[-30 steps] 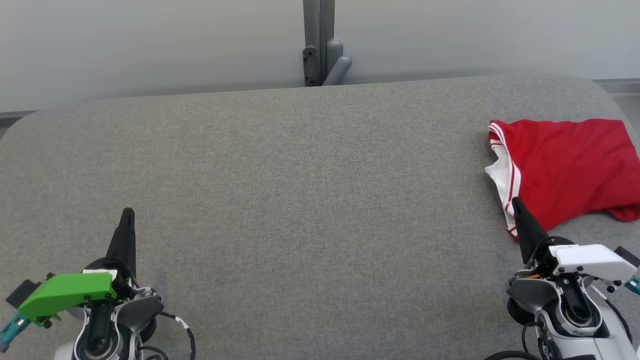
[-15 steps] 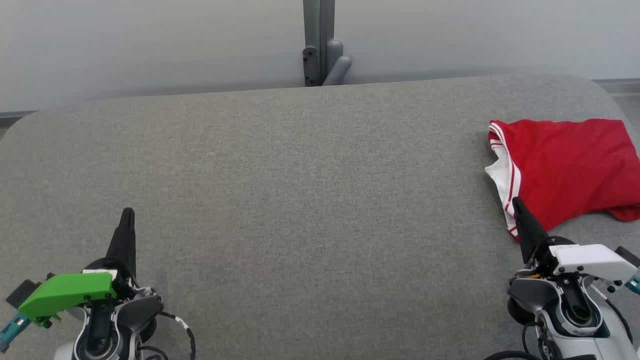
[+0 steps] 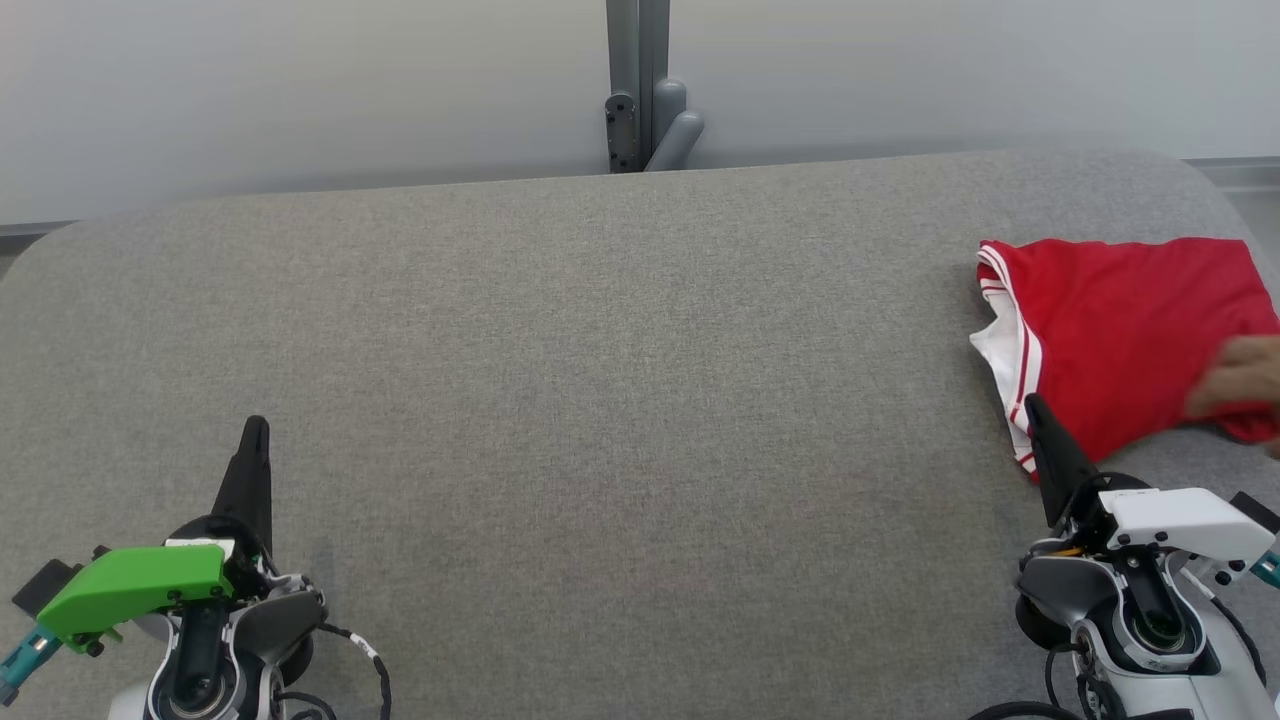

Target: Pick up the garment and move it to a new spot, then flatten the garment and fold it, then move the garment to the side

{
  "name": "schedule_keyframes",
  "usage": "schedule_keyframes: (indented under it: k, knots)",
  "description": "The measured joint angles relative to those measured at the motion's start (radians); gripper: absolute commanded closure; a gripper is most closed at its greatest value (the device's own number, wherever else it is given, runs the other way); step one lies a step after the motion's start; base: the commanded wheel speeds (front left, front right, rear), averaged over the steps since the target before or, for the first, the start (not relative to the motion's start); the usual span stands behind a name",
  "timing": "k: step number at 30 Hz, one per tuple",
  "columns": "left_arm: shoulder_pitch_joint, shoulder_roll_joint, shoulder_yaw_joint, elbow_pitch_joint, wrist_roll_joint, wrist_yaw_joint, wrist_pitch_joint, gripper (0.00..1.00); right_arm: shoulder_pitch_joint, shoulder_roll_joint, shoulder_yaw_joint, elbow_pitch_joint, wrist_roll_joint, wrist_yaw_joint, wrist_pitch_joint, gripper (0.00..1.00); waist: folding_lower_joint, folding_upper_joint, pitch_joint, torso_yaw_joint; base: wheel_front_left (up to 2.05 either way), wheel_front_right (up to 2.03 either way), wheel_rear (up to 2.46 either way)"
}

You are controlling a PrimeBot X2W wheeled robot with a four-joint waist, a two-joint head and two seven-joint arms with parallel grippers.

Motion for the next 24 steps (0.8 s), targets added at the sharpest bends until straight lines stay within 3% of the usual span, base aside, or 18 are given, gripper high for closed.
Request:
schedule_keyframes:
  k: [24]
  knots:
    - [0.000, 0.000, 0.000, 0.000, 0.000, 0.000, 0.000, 1.00, 0.000, -0.005, 0.009, 0.000, 0.009, 0.000, -0.006, 1.00, 0.0000, 0.0000, 0.000, 0.000, 0.00, 0.00, 0.00]
